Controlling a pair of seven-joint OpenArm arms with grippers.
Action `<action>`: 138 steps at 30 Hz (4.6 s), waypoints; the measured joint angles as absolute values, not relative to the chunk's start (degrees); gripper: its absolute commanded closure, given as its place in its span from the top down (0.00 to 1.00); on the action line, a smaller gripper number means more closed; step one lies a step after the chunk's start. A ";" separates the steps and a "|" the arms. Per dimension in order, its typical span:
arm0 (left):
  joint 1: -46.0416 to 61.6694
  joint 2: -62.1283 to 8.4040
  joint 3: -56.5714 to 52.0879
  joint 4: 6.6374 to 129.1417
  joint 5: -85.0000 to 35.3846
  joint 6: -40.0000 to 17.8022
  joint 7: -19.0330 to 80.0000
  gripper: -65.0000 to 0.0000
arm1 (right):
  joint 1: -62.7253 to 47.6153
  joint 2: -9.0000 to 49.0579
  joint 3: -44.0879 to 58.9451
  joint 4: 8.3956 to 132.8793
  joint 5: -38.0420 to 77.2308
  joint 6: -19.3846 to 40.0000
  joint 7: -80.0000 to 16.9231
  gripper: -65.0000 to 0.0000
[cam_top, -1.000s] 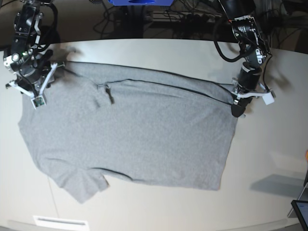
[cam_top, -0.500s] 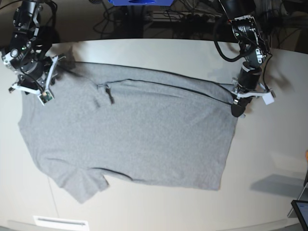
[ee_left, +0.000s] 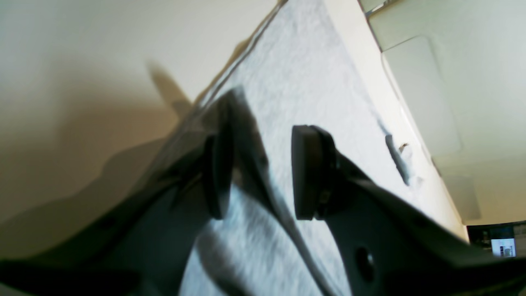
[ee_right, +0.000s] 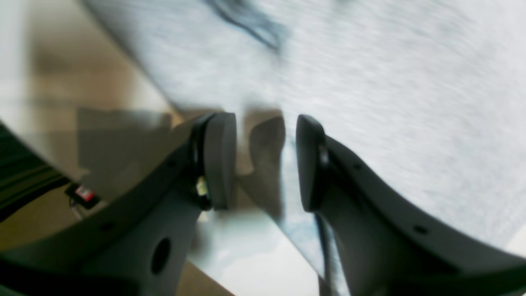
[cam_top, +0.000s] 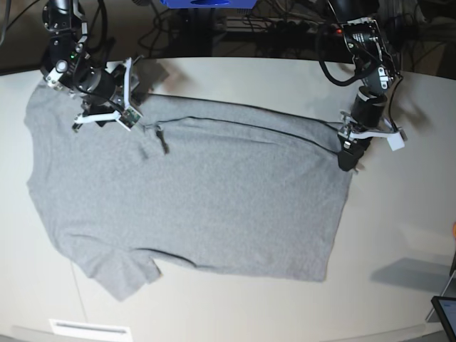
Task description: Fold the T-shirt properly
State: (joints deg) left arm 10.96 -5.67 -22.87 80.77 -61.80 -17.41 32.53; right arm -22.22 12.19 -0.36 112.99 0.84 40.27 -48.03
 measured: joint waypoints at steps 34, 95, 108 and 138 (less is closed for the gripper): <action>19.09 -5.67 -21.45 99.26 -14.41 -16.12 25.80 0.03 | -18.85 7.27 -11.38 112.73 0.01 40.03 -48.12 0.00; 22.90 -8.29 -15.62 93.47 1.08 -16.34 17.54 0.03 | -11.46 3.60 -18.52 102.69 0.34 40.03 -51.16 0.00; 22.87 -8.29 -15.59 93.30 1.08 -16.34 17.50 0.03 | -10.63 3.79 -18.52 102.65 0.10 40.03 -51.35 0.00; 22.90 -8.45 -15.62 93.21 1.08 -16.34 17.30 0.03 | -1.72 5.82 -18.79 102.65 0.01 40.05 -51.53 0.00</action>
State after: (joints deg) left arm 22.90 -8.45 -15.62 93.21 1.08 -16.34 17.30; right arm -1.72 5.82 -18.79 102.65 0.01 40.05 -51.53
